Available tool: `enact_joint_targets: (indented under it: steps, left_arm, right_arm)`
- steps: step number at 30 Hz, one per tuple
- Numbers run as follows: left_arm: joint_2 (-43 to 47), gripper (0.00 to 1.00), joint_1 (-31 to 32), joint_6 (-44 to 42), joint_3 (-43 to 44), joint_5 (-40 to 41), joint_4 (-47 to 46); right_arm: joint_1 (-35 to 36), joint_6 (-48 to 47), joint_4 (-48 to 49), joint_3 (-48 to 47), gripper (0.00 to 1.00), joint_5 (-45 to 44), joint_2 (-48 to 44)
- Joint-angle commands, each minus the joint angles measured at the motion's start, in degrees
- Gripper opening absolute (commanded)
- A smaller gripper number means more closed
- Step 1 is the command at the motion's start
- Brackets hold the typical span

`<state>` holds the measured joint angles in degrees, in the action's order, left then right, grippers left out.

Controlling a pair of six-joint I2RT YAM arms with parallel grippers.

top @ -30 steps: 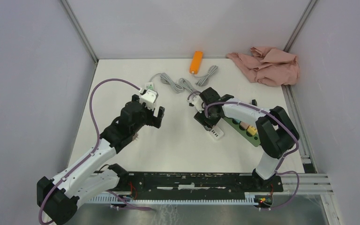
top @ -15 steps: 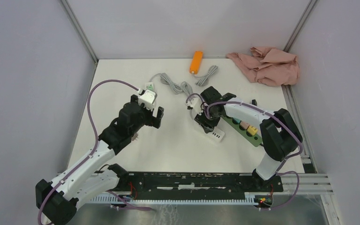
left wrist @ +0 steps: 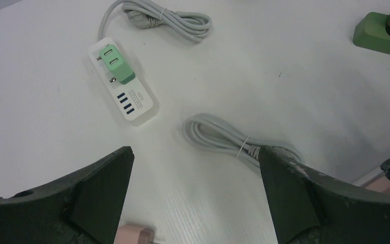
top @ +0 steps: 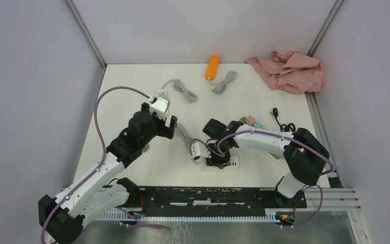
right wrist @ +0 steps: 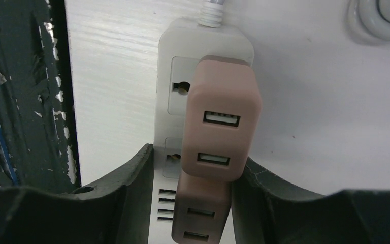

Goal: Pull the plug off the socket
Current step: Move the socket to the center of the board.

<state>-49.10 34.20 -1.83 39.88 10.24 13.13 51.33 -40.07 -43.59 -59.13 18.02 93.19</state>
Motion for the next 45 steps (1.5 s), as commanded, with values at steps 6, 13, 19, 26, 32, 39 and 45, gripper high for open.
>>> enact_joint_targets:
  steps: [6, 13, 19, 26, 32, 39, 45]
  left_arm:
    - [0.39, 1.0, -0.31, -3.36, -0.49, -0.02, -3.41]
    - [0.29, 1.0, -0.3, -3.45, -0.74, -0.49, -3.67]
    - [0.12, 0.99, -0.23, -3.54, -0.85, -1.3, -3.89]
    - [-0.08, 0.99, -0.35, -3.62, -1.11, -2.36, -4.29]
    - [-0.21, 0.99, -0.36, -3.71, -1.27, -3.36, -4.59]
    - [-0.29, 0.99, -0.3, -3.8, -1.64, -5.38, -5.25]
    - [-0.28, 0.99, -0.37, -3.56, -1.95, -9.26, -6.02]
  right_arm:
    - [4.39, -11.73, -0.01, 2.4, 0.52, 0.41, -3.22]
    - [2.83, -8.97, -1.21, 0.62, 0.73, -0.93, -4.83]
    - [-2.31, -8.91, -4.15, -0.23, 0.82, 5.95, -9.01]
    - [-7.01, -10.94, -8.95, -1.69, 0.82, 14.53, -13.07]
    - [-10.97, -11.96, -11.66, -3.11, 0.81, 21.38, -15.8]
    - [-13.91, -18.0, -18.19, -5.75, 0.8, 27.67, -16.85]
    - [-15.01, -20.22, -20.97, -7.2, 0.8, 29.86, -16.66]
